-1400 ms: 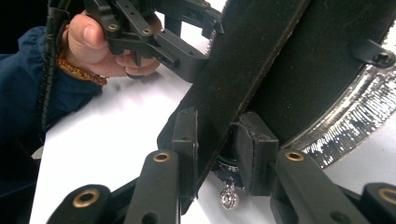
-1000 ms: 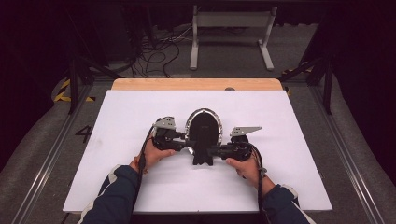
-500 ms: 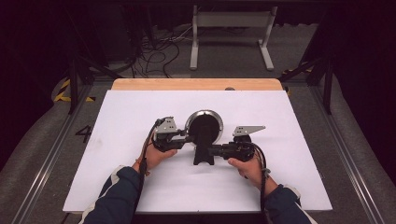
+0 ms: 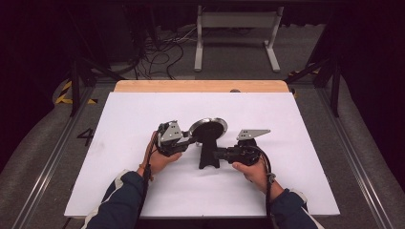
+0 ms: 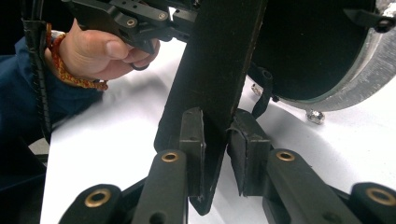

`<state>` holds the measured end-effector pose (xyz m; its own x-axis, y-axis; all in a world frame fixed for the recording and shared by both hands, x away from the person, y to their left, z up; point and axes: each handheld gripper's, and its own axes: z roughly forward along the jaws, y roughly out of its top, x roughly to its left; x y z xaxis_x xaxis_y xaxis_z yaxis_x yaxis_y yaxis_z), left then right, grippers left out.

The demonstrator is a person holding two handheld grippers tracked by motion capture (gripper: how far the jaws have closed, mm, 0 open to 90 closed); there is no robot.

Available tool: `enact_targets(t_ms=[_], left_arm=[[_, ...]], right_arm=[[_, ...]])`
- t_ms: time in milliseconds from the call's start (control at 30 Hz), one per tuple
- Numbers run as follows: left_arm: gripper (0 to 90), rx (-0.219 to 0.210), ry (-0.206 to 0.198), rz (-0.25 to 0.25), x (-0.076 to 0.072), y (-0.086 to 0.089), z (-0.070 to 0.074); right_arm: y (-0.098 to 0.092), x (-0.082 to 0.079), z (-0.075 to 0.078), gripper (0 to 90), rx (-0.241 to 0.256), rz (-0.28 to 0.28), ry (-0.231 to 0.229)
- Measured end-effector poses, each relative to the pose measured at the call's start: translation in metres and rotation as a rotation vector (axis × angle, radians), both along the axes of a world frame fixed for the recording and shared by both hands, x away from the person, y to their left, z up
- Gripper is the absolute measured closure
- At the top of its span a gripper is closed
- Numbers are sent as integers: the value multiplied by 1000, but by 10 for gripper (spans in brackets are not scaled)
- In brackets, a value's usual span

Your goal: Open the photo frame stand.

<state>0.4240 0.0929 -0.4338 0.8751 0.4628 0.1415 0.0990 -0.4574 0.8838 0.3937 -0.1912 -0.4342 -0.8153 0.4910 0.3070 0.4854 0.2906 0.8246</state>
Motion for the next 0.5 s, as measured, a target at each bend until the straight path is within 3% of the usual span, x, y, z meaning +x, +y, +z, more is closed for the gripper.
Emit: enact_targets(t_ms=[167,500], left_arm=[[726,19,-22,-23,-2,0,0],[739,46,-15,-54,-6,3,-2]], right_arm=[[1,-3,-2,781,-31,10,-9],[5,-10,-4,800,-102,17,-45]])
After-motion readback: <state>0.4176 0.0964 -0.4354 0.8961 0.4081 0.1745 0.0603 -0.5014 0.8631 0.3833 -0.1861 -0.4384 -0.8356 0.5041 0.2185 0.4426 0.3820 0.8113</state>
